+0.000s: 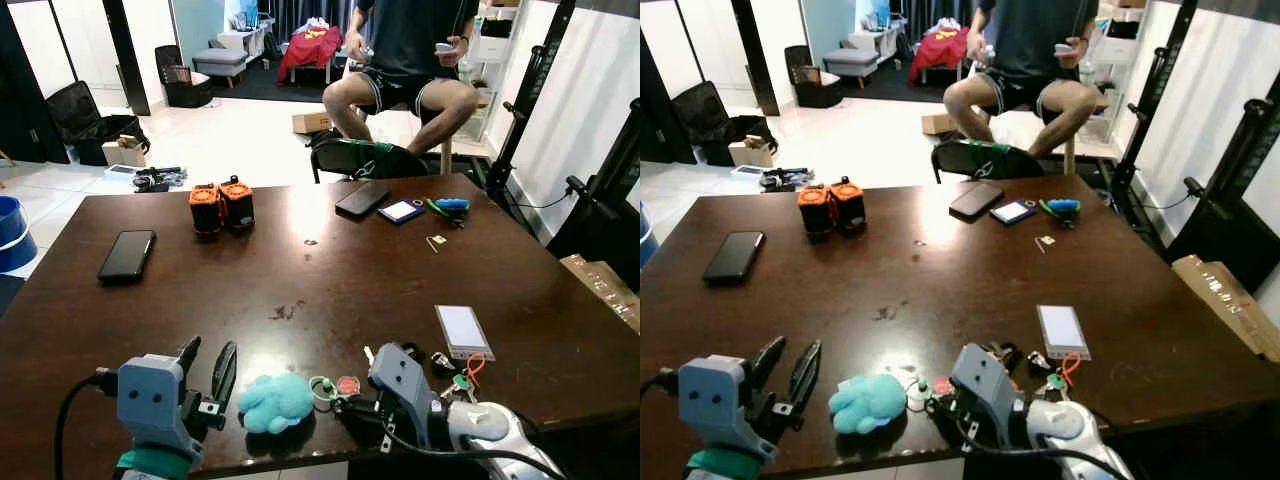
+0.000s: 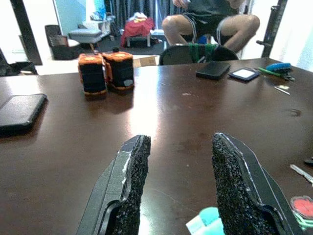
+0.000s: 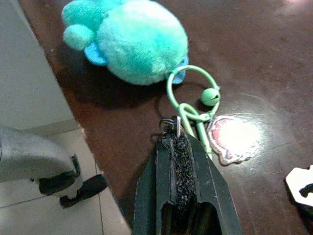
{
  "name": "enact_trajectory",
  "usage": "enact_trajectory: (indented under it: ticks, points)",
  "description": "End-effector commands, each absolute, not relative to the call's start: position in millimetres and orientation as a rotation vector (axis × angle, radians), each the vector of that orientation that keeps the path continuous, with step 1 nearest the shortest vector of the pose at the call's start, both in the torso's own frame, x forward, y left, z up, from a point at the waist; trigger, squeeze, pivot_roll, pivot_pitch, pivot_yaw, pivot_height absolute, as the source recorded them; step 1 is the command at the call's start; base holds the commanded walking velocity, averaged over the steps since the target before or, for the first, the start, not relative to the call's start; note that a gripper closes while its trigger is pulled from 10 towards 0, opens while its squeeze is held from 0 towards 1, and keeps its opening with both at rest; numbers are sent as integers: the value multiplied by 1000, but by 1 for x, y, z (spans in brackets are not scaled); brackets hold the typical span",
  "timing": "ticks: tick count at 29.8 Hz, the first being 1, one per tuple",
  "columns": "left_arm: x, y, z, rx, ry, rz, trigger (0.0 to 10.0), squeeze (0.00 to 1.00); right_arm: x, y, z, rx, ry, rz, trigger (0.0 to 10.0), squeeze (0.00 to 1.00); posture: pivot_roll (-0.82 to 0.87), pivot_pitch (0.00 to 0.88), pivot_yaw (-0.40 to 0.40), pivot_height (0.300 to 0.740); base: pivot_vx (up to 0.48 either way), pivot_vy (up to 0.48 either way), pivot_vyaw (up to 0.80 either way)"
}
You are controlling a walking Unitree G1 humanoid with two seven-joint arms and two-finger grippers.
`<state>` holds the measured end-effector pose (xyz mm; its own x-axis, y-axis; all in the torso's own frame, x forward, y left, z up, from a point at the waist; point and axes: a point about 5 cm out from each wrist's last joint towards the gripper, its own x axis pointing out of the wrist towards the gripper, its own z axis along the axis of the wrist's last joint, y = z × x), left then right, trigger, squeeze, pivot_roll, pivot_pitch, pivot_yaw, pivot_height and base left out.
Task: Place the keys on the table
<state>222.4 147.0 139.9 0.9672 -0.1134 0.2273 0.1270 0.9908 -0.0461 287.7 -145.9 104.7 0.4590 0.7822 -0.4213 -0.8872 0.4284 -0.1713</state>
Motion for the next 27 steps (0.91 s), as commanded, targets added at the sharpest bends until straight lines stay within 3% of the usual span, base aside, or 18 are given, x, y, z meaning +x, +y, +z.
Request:
enact_trajectory:
  ticks: [1, 6, 8, 11, 27]
  points:
    - [221, 147, 139, -63, -215, -131, 10000, 0, 284, -147, 99, -395, 323, 1076, 10000, 0, -137, 0, 91, 740, 0, 0, 0]
    - [217, 137, 133, -9, -167, -265, 10000, 0, 280, -145, 98, -394, 337, 1116, 10000, 0, -136, 0, 92, 740, 0, 0, 0]
    - [209, 128, 127, 80, -108, -445, 10000, 0, 277, -144, 96, -392, 347, 1141, 10000, 0, -132, 0, 94, 740, 0, 0, 0]
    - [204, 124, 122, 149, -61, -543, 10000, 0, 277, -144, 95, -388, 353, 1148, 10000, 0, -132, 0, 95, 740, 0, 0, 0]
    - [198, 118, 119, 158, -11, -616, 10000, 0, 281, -149, 97, -383, 342, 1121, 10000, 0, -136, 0, 96, 740, 0, 0, 0]
